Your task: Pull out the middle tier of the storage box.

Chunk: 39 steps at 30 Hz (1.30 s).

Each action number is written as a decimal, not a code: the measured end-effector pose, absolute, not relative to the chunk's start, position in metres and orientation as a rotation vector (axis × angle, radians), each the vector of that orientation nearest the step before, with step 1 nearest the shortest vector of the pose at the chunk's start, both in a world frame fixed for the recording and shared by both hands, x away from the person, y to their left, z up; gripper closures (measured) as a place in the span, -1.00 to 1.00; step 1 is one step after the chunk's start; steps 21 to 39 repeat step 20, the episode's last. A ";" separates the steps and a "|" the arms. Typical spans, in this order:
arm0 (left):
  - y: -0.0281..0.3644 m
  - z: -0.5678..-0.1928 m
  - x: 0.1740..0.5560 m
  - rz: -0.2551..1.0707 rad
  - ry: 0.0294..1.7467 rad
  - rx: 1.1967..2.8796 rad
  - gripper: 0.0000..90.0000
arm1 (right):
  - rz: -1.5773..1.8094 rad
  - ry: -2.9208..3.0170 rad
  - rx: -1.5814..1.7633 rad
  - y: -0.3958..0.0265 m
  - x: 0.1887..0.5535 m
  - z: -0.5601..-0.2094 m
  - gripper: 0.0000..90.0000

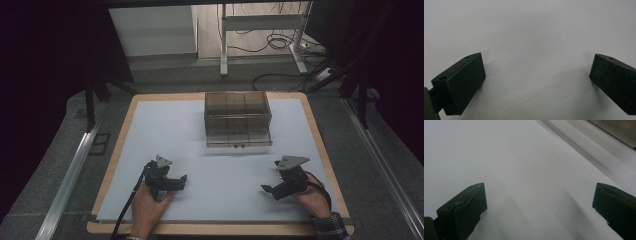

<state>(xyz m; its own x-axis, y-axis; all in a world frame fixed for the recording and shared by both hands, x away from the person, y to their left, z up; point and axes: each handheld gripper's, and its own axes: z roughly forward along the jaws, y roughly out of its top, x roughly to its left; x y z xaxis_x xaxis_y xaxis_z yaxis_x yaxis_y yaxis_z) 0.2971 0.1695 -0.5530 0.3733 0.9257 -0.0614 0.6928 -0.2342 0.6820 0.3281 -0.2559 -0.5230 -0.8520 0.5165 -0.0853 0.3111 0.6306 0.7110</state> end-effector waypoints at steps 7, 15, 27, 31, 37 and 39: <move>0.170 -0.553 0.297 0.477 1.391 2.008 -1.00 | 1.029 2.599 0.703 -0.259 0.323 -0.532 -1.00; 0.170 -0.553 0.297 0.478 1.391 2.008 -1.00 | 1.016 2.614 0.728 -0.259 0.325 -0.533 -1.00; 0.170 -0.553 0.297 0.478 1.390 2.009 -1.00 | 1.019 2.613 0.727 -0.259 0.324 -0.534 -1.00; 0.170 -0.553 0.297 0.478 1.390 2.009 -1.00 | 1.019 2.613 0.727 -0.259 0.324 -0.534 -1.00; 0.170 -0.553 0.297 0.478 1.390 2.009 -1.00 | 1.019 2.613 0.727 -0.259 0.324 -0.534 -1.00; 0.170 -0.553 0.297 0.478 1.390 2.009 -1.00 | 1.019 2.613 0.727 -0.259 0.324 -0.534 -1.00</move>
